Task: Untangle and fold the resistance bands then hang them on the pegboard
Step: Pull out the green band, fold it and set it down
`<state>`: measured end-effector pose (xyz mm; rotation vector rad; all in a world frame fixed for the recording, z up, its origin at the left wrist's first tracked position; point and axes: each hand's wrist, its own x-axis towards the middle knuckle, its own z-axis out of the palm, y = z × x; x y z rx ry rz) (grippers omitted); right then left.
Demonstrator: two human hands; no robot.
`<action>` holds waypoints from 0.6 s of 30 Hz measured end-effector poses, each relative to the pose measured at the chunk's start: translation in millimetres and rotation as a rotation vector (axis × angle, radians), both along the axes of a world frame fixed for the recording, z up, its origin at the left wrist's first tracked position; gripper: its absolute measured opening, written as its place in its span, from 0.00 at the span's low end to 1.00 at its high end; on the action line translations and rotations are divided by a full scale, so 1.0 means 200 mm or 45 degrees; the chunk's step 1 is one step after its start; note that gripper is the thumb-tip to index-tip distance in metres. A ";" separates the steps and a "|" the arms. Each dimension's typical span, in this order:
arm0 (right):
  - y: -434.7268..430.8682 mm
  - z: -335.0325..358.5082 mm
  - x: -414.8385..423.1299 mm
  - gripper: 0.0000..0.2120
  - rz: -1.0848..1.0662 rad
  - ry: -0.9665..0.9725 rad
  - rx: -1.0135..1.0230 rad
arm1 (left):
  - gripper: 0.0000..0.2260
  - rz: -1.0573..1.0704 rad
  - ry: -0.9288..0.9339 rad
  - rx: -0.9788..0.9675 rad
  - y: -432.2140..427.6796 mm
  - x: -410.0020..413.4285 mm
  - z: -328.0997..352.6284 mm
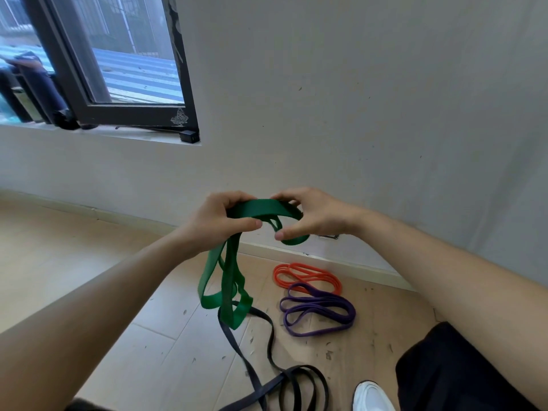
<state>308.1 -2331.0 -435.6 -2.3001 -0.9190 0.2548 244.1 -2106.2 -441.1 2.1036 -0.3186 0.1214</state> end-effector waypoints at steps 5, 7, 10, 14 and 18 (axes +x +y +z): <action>0.06 -0.01 -0.01 0.22 -0.004 -0.085 0.069 | 0.13 -0.044 -0.015 -0.043 0.00 0.00 0.00; 0.07 -0.02 -0.03 0.18 0.000 -0.071 0.083 | 0.13 -0.078 -0.001 -0.072 0.00 0.00 0.00; 0.08 -0.01 -0.04 0.17 -0.009 0.016 0.186 | 0.15 -0.119 0.019 -0.128 0.00 -0.01 -0.01; 0.03 0.04 -0.04 0.14 -0.011 0.107 0.257 | 0.15 -0.152 0.017 -0.149 0.01 -0.01 -0.01; -0.01 0.10 -0.04 0.13 0.006 0.096 0.255 | 0.15 -0.153 -0.008 -0.117 0.01 -0.01 -0.01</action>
